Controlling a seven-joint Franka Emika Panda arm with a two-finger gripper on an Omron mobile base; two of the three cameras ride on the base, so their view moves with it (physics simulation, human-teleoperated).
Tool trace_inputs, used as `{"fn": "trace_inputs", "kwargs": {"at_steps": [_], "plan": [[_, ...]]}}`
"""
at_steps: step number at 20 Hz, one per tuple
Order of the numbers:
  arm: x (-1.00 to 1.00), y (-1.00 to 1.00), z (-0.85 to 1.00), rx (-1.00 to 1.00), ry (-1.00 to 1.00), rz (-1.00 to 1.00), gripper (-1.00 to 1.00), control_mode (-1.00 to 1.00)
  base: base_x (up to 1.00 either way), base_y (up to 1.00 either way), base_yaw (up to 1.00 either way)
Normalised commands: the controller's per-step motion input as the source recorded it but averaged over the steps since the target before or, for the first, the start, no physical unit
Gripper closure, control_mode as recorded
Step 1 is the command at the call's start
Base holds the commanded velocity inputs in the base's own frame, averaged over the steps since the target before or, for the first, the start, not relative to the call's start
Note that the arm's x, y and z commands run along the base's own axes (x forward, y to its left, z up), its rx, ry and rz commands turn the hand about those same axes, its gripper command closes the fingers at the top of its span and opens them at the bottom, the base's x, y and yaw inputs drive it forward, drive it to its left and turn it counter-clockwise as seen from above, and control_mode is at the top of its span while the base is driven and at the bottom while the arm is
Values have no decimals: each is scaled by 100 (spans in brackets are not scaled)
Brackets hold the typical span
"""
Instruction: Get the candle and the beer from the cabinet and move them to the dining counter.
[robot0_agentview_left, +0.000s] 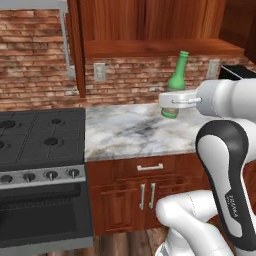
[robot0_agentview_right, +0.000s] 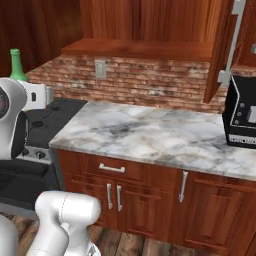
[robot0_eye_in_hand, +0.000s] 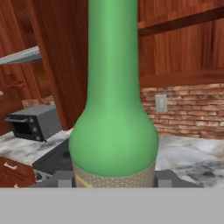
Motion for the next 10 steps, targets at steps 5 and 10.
{"fn": "trace_inputs", "kwargs": {"at_steps": [5, 10], "plan": [[0, 0, 0, 0, 0, 0, 100, 100, -39, 0, 65], [0, 0, 0, 0, 0, 0, 100, 100, -33, 0, 84]]}}
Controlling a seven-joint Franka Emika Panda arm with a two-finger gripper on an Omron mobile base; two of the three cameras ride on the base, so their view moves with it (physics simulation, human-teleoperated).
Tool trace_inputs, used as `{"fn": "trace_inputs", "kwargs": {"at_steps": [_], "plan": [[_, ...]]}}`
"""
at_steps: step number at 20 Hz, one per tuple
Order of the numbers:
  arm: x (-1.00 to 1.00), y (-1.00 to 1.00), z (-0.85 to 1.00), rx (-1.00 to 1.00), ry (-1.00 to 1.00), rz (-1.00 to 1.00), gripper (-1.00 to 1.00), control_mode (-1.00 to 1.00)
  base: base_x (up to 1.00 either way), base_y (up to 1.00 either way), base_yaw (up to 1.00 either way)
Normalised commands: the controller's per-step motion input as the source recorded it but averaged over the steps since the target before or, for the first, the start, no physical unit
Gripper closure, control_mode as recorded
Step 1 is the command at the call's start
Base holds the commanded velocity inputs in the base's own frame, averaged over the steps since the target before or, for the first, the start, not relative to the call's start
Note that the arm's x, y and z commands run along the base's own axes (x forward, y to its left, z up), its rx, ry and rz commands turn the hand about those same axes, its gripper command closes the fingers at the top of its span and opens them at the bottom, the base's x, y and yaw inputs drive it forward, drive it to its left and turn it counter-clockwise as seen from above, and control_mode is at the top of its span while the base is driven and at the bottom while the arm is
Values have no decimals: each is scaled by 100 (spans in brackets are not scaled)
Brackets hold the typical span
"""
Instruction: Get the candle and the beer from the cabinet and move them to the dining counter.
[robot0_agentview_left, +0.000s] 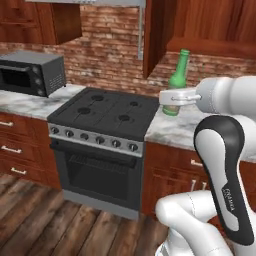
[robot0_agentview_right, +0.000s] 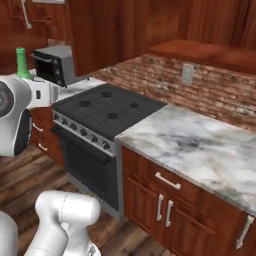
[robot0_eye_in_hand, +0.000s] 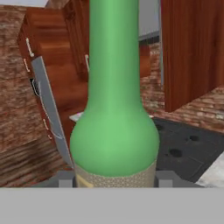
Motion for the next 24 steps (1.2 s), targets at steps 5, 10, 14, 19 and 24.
{"fn": "trace_inputs", "kwargs": {"at_steps": [5, 10, 14, 19, 24], "plan": [[0, 0, 0, 0, 0, 0, 100, 100, -27, 0, 87], [0, 0, 0, 0, 0, 0, 100, 100, -6, 1, 82], [0, 0, 0, 0, 0, 0, 100, 100, 7, 5, 73], [0, 0, 0, 0, 0, 0, 100, 100, 37, 5, 65], [0, 0, 0, 0, 0, 0, 100, 100, 68, 6, 45]]}}
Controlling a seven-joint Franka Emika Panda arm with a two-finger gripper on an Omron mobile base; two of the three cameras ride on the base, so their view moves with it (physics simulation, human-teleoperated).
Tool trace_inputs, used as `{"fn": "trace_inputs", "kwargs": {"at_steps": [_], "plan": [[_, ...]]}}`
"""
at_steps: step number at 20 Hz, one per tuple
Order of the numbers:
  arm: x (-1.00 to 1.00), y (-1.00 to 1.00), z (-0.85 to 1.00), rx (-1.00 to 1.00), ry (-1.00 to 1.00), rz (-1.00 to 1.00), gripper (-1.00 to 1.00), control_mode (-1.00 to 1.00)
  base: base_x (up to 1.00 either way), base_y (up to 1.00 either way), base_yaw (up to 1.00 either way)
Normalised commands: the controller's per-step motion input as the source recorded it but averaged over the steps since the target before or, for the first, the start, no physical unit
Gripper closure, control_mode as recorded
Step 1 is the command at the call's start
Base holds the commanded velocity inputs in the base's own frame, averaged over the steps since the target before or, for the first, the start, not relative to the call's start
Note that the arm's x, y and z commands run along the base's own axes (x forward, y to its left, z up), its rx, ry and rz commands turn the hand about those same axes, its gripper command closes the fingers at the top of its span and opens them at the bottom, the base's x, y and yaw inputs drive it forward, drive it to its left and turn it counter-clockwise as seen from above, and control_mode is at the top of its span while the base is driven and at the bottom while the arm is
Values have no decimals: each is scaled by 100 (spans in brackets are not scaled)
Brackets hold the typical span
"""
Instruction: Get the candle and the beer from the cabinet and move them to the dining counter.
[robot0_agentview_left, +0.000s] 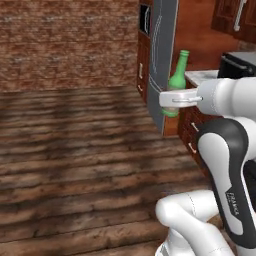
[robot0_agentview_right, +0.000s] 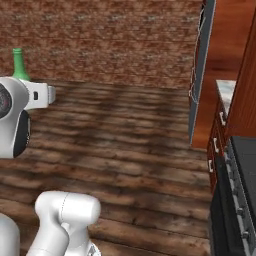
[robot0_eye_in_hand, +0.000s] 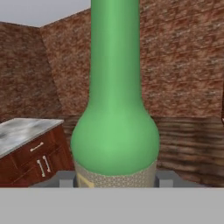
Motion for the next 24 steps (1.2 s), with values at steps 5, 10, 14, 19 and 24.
{"fn": "trace_inputs", "kwargs": {"at_steps": [5, 10, 14, 19, 24], "plan": [[0, 0, 0, 0, 0, 0, 100, 100, 80, 10, 31], [0, 0, 0, 0, 0, 0, 100, 100, 87, 9, 23], [0, 0, 0, 0, 0, 0, 100, 100, 90, 7, 17], [0, 0, 0, 0, 0, 0, 100, 100, 90, 7, 17], [0, 0, 0, 0, 0, 0, 100, 100, 92, 7, 16]]}}
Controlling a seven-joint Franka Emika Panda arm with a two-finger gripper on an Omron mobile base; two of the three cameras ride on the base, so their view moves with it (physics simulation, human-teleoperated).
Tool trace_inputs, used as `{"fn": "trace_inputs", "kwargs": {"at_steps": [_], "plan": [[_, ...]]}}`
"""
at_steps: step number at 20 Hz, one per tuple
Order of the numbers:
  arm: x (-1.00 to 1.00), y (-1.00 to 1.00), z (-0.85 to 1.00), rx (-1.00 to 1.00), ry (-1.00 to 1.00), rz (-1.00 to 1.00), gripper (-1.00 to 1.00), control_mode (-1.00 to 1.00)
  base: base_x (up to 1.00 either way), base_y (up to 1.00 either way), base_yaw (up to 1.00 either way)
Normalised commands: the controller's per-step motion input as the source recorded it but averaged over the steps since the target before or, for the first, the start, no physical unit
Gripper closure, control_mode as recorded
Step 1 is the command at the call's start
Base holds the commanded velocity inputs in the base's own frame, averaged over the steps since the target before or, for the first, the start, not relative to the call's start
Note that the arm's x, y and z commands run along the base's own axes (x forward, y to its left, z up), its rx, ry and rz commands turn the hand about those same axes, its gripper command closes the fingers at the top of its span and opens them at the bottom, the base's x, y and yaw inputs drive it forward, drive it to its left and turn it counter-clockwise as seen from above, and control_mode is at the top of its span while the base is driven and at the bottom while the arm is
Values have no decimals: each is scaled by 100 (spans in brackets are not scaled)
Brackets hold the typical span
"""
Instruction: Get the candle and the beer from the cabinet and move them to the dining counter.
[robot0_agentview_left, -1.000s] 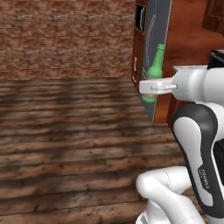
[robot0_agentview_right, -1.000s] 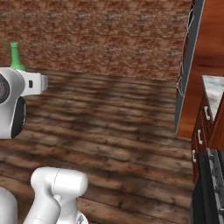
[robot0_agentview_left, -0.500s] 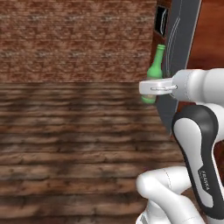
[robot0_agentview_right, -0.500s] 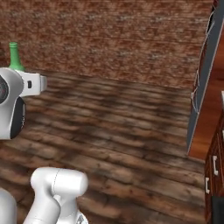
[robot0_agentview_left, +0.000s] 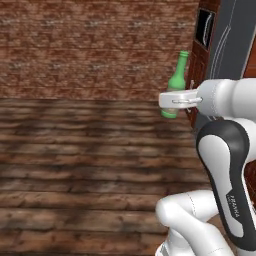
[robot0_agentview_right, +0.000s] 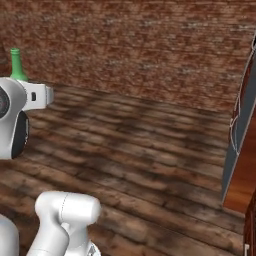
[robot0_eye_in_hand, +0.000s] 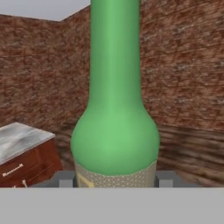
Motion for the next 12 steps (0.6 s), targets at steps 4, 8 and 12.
{"fn": "trace_inputs", "kwargs": {"at_steps": [4, 8, 12], "plan": [[0, 0, 0, 0, 0, 0, 100, 100, 93, 6, 15], [0, 0, 0, 0, 0, 0, 100, 100, 93, 6, 15], [0, 0, 0, 0, 0, 0, 100, 100, 93, 5, 15]]}}
